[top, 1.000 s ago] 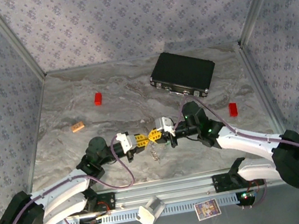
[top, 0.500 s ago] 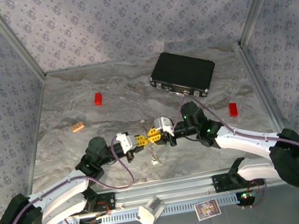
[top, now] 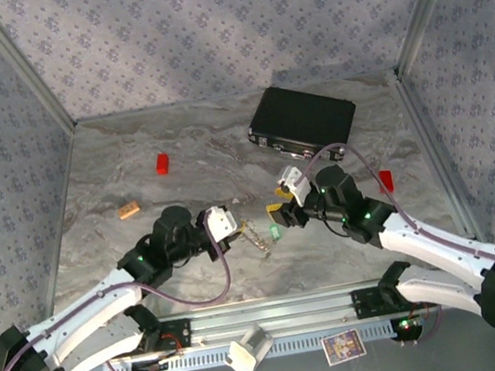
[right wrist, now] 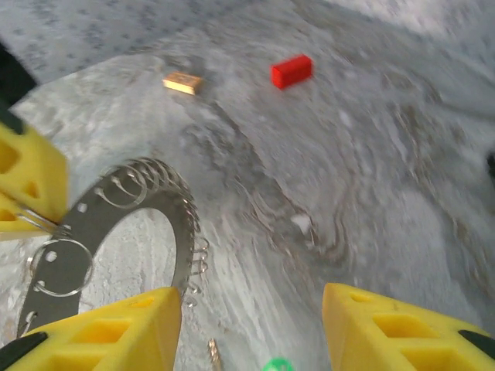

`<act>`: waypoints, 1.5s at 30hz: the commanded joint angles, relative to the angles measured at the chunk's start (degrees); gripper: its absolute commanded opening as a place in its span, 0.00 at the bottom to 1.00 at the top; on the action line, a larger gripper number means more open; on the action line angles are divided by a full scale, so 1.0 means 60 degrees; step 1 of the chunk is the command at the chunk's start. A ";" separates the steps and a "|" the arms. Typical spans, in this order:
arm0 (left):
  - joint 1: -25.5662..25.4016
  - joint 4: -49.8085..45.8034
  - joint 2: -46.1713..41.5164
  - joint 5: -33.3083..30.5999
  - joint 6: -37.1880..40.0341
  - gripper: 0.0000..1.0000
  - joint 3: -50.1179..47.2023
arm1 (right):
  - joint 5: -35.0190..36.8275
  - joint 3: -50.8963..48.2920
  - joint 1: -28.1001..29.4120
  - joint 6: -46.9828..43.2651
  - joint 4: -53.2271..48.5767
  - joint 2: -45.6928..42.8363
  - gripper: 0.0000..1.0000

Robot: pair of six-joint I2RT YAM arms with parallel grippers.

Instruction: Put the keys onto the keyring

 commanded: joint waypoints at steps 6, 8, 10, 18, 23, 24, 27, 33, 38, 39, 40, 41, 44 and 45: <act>-0.0054 -0.2593 0.0090 -0.0888 0.0266 0.00 0.1235 | 0.2663 0.0278 0.0586 0.3677 -0.2758 0.0174 0.54; -0.0064 -0.2662 0.0096 -0.1185 0.0176 0.00 0.1235 | 0.2819 0.0376 0.0623 0.4203 -0.3016 0.0480 0.54; -0.0052 -0.2656 0.0072 -0.1695 -0.0009 0.00 0.1182 | 0.2778 0.0544 0.0721 0.4481 -0.3232 0.0905 0.54; 0.0276 -0.2883 -0.0473 -0.3099 -0.0644 0.00 0.0879 | 0.2952 0.1926 0.1421 0.4767 -0.4494 0.3053 0.50; 0.0555 -0.3138 -0.0886 -0.2785 -0.0699 0.00 0.0810 | 0.2529 0.2507 0.1815 0.4780 -0.4757 0.4271 0.47; 0.0620 -0.3201 -0.0962 -0.2633 -0.0667 0.00 0.0810 | 0.2500 0.2626 0.1799 0.4833 -0.4930 0.4544 0.46; 0.0724 -0.3311 -0.1008 -0.2297 -0.0553 0.00 0.0810 | 0.2681 0.3106 0.1776 0.5292 -0.5516 0.5180 0.44; 0.0740 -0.3080 -0.0980 -0.1872 -0.0401 0.00 0.0700 | 0.3689 0.3382 0.2471 0.7859 -0.5397 0.5666 0.47; 0.0739 -0.3059 -0.0979 -0.1841 -0.0360 0.00 0.0700 | 0.5084 0.4297 0.3093 0.9775 -0.6653 0.6329 0.37; 0.0739 -0.3077 -0.0961 -0.1841 -0.0358 0.00 0.0699 | 0.5234 0.4475 0.3160 1.0023 -0.6986 0.6479 0.35; 0.0746 -0.3078 -0.0965 -0.1845 -0.0358 0.00 0.0700 | 0.5387 0.4684 0.3239 1.0251 -0.7249 0.6598 0.33; 0.0743 -0.3071 -0.0948 -0.1831 -0.0361 0.00 0.0700 | 0.5515 0.4806 0.3298 1.0414 -0.7421 0.6714 0.32; 0.0726 -0.3060 -0.0904 -0.1802 -0.0358 0.00 0.0702 | 0.5695 0.4887 0.3410 1.0825 -0.7630 0.6823 0.34; 0.0724 -0.3056 -0.0882 -0.1786 -0.0358 0.00 0.0713 | 0.5713 0.4880 0.3407 1.0900 -0.7648 0.6824 0.35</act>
